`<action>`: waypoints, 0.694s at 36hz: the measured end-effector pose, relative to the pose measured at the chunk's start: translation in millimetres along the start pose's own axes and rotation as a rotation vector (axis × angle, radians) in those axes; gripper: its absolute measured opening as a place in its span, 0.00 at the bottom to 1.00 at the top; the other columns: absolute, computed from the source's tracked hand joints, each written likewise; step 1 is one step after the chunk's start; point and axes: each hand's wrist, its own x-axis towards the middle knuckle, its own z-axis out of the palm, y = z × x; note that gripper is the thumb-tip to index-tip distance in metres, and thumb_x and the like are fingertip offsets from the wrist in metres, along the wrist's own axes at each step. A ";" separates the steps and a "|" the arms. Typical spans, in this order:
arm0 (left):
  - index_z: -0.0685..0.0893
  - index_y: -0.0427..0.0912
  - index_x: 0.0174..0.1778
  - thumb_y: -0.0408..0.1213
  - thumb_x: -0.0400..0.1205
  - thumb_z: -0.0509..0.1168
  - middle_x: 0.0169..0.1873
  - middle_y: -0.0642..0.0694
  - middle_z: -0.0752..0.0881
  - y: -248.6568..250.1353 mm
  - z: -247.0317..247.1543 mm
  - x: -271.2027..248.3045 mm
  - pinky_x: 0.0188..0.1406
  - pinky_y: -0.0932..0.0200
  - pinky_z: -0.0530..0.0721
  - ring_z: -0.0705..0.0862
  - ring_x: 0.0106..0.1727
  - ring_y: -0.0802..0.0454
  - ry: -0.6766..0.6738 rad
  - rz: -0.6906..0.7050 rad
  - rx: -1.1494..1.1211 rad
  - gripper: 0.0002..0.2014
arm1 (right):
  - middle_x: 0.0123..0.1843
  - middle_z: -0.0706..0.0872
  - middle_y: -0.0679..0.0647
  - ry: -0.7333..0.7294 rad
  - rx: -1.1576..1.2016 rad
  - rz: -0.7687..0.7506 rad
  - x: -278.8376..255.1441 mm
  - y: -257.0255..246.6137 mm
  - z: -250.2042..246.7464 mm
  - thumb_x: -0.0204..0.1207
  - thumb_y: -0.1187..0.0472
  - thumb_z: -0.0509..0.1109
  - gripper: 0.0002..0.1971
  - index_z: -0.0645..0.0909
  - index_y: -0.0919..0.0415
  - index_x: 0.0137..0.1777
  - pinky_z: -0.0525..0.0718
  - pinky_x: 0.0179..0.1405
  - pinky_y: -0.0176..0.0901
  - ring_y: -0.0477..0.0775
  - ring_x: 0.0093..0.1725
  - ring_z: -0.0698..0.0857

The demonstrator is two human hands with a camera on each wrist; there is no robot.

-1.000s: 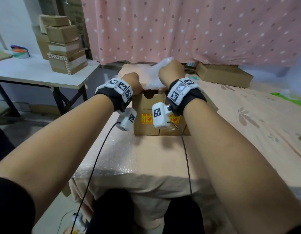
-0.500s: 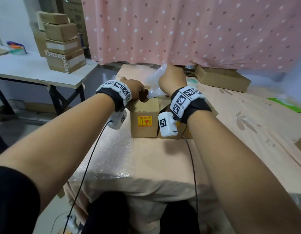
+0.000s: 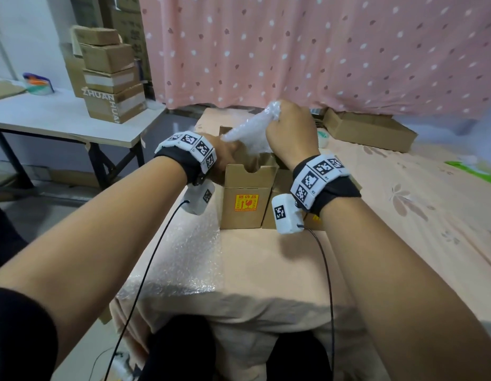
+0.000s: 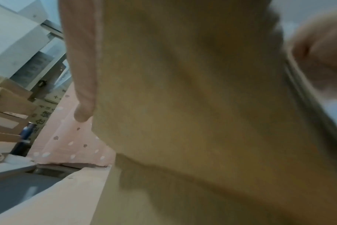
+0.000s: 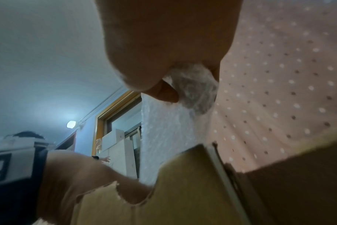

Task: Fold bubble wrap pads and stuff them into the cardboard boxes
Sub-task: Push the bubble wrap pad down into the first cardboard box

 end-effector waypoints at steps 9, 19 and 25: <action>0.51 0.59 0.88 0.58 0.84 0.63 0.89 0.38 0.45 3.3 39.6 10.5 0.78 0.15 0.50 0.47 0.89 0.38 0.019 -0.050 0.043 0.39 | 0.44 0.75 0.57 -0.135 -0.281 -0.135 2.5 -16.4 -6.9 0.77 0.68 0.60 0.13 0.80 0.61 0.59 0.71 0.40 0.48 0.62 0.41 0.74; 0.71 0.55 0.81 0.68 0.66 0.60 0.88 0.37 0.47 -6.8 57.8 23.4 0.82 0.26 0.57 0.44 0.88 0.36 0.058 0.052 -0.203 0.45 | 0.56 0.85 0.61 -0.614 -0.321 -0.065 12.1 -21.6 21.6 0.69 0.68 0.73 0.14 0.81 0.64 0.55 0.75 0.36 0.42 0.59 0.50 0.82; 0.69 0.58 0.81 0.63 0.71 0.65 0.87 0.39 0.53 -14.9 61.8 31.4 0.81 0.28 0.60 0.49 0.87 0.37 0.067 0.117 -0.285 0.40 | 0.51 0.85 0.56 -0.568 -0.487 -0.172 13.5 -23.0 30.5 0.71 0.62 0.72 0.10 0.82 0.60 0.52 0.77 0.45 0.43 0.60 0.53 0.85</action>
